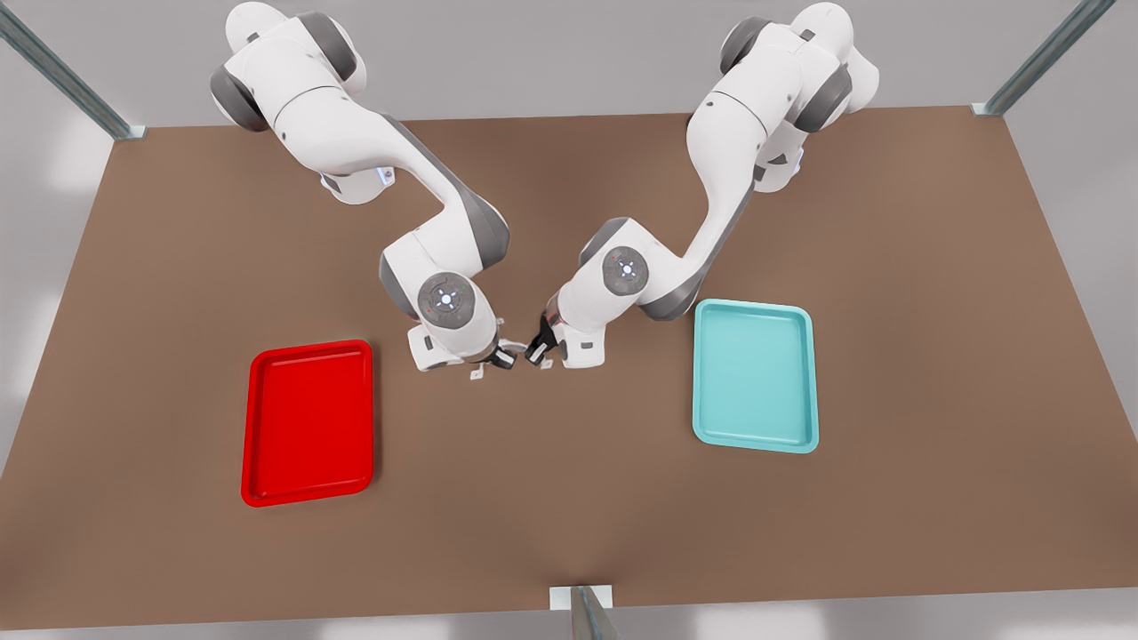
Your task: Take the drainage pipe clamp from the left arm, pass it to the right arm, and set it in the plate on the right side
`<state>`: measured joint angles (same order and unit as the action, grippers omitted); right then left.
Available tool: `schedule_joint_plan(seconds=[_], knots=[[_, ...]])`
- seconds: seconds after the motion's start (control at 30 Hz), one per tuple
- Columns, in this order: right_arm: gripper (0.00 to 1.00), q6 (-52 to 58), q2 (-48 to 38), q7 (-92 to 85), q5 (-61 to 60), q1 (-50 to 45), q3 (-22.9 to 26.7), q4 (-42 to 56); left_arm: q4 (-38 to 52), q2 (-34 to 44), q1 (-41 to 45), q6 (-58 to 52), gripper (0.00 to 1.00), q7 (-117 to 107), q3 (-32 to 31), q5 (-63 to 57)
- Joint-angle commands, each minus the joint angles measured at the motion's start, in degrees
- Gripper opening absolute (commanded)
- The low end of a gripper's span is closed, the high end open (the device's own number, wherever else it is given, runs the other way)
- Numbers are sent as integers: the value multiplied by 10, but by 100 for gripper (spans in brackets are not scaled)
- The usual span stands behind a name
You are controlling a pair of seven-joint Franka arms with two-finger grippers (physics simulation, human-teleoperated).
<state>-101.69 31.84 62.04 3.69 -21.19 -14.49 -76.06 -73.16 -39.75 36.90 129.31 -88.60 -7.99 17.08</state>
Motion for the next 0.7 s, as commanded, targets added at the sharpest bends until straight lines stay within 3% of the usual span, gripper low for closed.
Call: schedule_joint_plan(seconds=[0.0, 0.17, 0.27, 0.37, 0.43, 0.57, 0.63, 0.67], knots=[[21, -2, -1, 66, 1, 2, 0, 1, 0, 3, 1, -3, 100, 4, 0, -1], [21, 2, -1, 57, 1, 20, 2, 0, 0, 23, -16, -69, 100, 12, -2, -1], [21, 8, -9, 28, 1, 62, 0, -16, 1, 45, -82, -206, 100, 122, -4, 8], [21, 9, -27, -56, 1, 128, 0, -49, 0, 82, -267, -376, 100, 471, 6, 4], [21, 9, -31, -131, 1, 177, 0, -60, 1, 108, -346, -383, 100, 685, 5, -70], [21, -1, -20, -285, 2, 272, 0, -95, 0, 212, -380, -426, 99, 836, 15, -170], [21, -19, -13, -331, 2, 302, 0, -113, -2, 245, -321, -445, 100, 875, 97, -164], [21, -28, -13, -350, 2, 313, 0, -124, -4, 247, -322, -445, 100, 910, 97, -167]])
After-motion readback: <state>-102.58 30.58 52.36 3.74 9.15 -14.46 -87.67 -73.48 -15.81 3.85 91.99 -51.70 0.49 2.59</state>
